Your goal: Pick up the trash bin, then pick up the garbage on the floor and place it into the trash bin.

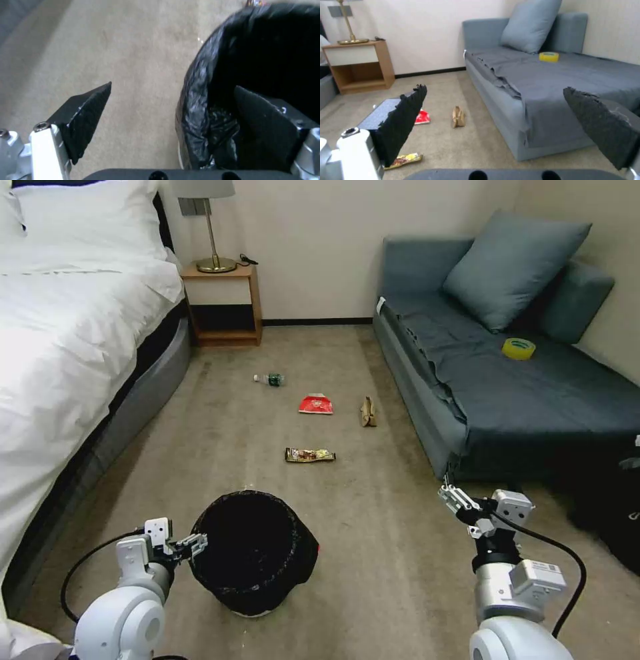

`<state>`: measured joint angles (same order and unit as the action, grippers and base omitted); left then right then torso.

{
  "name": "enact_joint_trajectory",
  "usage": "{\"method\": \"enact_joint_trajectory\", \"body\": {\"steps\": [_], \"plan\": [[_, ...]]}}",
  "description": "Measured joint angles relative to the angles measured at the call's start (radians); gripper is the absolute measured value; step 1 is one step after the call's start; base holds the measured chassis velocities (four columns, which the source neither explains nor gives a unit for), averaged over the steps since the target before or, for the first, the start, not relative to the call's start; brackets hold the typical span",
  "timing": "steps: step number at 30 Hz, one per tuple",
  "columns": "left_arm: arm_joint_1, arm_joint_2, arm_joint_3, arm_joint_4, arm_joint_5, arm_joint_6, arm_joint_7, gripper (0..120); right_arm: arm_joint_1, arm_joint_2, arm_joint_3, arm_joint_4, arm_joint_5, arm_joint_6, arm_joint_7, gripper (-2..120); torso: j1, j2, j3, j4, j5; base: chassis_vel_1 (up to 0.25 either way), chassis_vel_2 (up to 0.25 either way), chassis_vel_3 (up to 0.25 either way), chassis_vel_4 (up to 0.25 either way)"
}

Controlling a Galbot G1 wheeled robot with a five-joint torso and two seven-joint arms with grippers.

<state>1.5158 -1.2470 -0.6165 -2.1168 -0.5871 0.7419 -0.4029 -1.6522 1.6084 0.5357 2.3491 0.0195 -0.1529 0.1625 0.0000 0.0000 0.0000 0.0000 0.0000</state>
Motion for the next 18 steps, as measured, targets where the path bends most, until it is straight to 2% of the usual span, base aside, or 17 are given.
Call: {"method": "enact_joint_trajectory", "body": {"steps": [6,13,16,18], "plan": [[-0.025,-0.006,0.014,0.049,-0.038,-0.002,0.003,99,0.016,0.000,-0.002,-0.017,-0.002,0.000,-0.001,100,0.000,0.000,0.000,0.0000,0.0000,0.000,0.000,0.000,0.000],[-0.032,-0.009,0.018,0.076,-0.051,-0.004,0.003,98,0.031,0.000,-0.006,-0.030,-0.002,0.000,-0.002,100,0.000,0.000,0.000,0.0000,0.0000,0.000,0.000,0.000,0.000],[-0.032,-0.008,0.016,0.084,-0.062,-0.005,0.003,97,0.037,0.000,-0.008,-0.036,-0.003,0.000,-0.002,100,0.000,0.000,0.000,0.0000,0.0000,0.000,0.000,0.000,0.000],[-0.033,-0.008,0.015,0.090,-0.076,-0.005,0.003,91,0.040,0.000,-0.009,-0.039,-0.004,0.002,-0.003,100,0.000,0.000,0.000,0.0000,0.0000,0.000,0.000,0.000,0.000]]}}
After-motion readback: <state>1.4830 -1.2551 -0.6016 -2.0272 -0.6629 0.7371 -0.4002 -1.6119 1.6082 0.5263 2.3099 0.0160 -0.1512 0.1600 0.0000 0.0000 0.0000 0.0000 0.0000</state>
